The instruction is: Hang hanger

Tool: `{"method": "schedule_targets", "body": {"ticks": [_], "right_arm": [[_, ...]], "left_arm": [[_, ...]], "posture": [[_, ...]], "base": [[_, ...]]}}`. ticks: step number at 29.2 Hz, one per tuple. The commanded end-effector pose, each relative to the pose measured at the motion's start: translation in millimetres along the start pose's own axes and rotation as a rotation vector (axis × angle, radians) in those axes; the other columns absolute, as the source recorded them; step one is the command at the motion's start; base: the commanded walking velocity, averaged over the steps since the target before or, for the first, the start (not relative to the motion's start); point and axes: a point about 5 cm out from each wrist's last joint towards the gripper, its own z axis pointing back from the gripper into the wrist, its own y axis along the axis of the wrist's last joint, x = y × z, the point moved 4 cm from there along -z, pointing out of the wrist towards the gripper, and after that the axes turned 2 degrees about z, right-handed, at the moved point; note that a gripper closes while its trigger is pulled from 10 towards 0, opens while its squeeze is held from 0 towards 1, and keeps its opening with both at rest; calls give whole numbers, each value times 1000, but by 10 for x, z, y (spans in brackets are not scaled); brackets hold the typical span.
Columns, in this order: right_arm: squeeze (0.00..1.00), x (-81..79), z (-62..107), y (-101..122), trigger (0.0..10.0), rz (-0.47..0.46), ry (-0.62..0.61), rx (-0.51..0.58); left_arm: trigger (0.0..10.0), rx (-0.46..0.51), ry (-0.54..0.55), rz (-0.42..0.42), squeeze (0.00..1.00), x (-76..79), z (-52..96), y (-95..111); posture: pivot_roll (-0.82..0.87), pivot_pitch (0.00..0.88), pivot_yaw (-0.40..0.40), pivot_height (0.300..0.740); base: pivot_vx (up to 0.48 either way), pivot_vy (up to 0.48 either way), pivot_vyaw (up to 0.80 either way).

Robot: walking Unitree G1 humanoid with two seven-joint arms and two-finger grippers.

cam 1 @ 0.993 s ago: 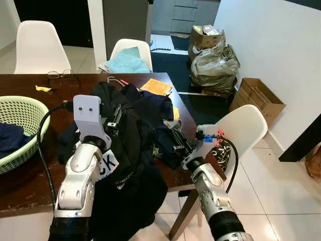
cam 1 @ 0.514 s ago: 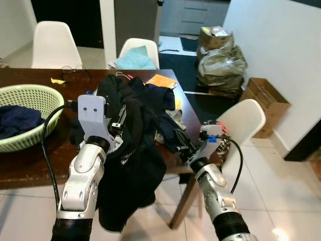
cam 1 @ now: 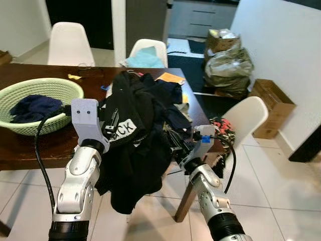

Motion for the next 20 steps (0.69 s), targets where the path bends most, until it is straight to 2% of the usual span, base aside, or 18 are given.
{"method": "schedule_targets", "body": {"ticks": [1,6,9,20], "right_arm": [[0,23,9,-15,10000,0,-10,-12],[0,22,11,-20,10000,-2,-12,-16],[0,24,12,-21,10000,-2,-14,-17],[0,32,18,-37,10000,-7,-21,-25]], "left_arm": [[10000,-13,9,8,0,-20,8,-14],[10000,-19,10,9,0,-23,8,-15],[10000,-22,9,7,0,-19,5,-16],[10000,-32,-1,14,0,3,-4,-18]], "posture": [[17,38,-107,740],[16,40,-106,740],[15,43,-106,740],[16,45,-106,740]], "base": [[0,0,0],[0,0,0],[0,244,0],[0,366,0]]}}
